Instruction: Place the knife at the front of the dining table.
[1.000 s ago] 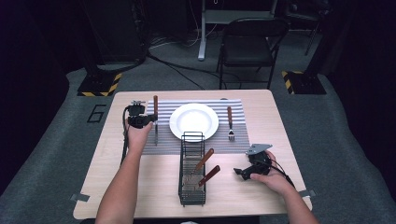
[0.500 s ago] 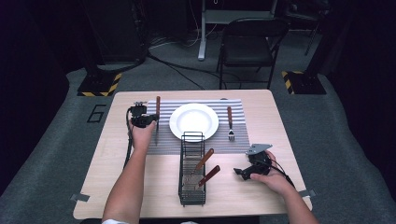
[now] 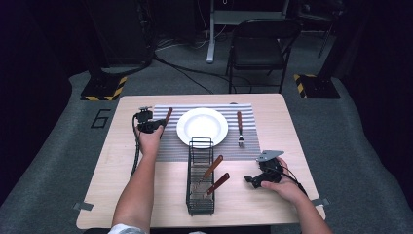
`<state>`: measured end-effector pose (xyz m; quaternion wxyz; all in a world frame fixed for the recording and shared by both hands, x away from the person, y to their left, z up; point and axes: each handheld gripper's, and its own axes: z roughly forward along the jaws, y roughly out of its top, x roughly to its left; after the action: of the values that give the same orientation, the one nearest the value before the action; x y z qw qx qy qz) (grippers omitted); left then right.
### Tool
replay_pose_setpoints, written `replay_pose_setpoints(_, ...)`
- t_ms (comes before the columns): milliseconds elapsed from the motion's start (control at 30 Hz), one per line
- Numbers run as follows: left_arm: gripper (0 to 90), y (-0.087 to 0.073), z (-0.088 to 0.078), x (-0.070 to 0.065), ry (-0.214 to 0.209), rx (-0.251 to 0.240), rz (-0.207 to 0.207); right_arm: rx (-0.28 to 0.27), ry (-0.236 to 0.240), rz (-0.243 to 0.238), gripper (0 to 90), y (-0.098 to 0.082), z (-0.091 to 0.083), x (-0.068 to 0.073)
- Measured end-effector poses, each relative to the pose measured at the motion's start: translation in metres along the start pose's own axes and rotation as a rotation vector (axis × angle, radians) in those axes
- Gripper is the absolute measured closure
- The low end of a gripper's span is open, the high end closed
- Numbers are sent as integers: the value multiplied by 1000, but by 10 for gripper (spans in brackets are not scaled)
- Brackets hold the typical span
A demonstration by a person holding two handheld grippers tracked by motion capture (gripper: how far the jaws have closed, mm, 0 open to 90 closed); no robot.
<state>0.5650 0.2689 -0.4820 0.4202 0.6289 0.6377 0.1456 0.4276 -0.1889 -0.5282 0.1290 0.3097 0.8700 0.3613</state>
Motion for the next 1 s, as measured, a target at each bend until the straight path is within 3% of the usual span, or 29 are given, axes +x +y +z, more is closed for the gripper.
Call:
replay_pose_setpoints(400,804,-5,12,2,20,-12,-49,0,0,0,0,0,0,0)
replay_pose_setpoints(533,804,-6,16,2,35,-10,-40,0,0,0,0,0,0,0)
replay_pose_setpoints(700,804,-9,20,2,54,-21,-60,0,0,0,0,0,0,0)
replay_pose_setpoints(1000,804,-14,25,3,87,-3,-94,0,0,0,0,0,0,0)
